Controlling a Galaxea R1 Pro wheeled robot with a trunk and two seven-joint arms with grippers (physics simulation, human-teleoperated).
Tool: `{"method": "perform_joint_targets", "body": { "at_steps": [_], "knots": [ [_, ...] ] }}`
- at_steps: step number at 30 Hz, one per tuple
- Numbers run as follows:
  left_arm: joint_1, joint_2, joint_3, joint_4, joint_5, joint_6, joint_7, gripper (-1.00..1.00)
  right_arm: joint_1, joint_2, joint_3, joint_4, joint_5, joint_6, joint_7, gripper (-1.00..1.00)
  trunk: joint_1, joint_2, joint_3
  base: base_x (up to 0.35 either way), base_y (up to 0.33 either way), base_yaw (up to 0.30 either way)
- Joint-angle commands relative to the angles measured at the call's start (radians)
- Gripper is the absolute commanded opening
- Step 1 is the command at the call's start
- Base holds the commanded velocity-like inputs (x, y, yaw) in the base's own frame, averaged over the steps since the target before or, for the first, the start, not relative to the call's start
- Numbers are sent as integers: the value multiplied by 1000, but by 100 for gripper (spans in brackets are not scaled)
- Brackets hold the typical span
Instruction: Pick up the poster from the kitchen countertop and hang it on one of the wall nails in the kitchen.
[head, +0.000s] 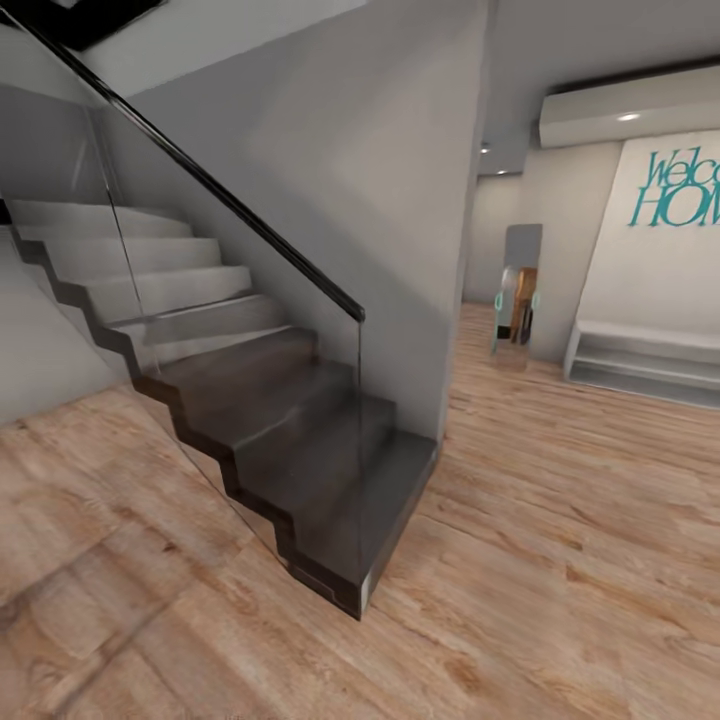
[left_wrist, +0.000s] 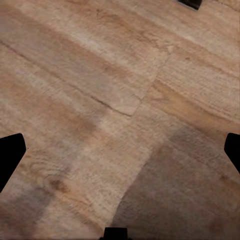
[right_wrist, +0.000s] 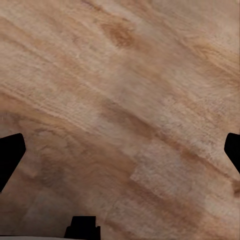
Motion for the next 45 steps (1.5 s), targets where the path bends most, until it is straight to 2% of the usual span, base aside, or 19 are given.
{"method": "perform_joint_targets", "body": {
  "at_steps": [1,9,19,32,45],
  "knots": [
    [0,0,1,-1,0,-2,0,100,0,0,0,1,4,-3,-1,100,0,0,-1,0,-1,287],
    [0,0,1,-1,0,-2,0,100,-1,0,0,1,4,-3,0,100,0,0,-1,-38,-66,275],
    [0,0,1,-1,0,-2,0,100,0,0,3,1,4,-33,1,100,0,0,-3,-122,-226,107],
    [0,0,1,0,0,-2,0,100,-1,0,3,4,4,-52,0,100,0,0,-9,-15,-33,258],
    [0,0,1,2,0,-5,0,100,-1,0,7,4,4,-51,1,100,0,0,-16,-117,-114,206]
  ]
}}
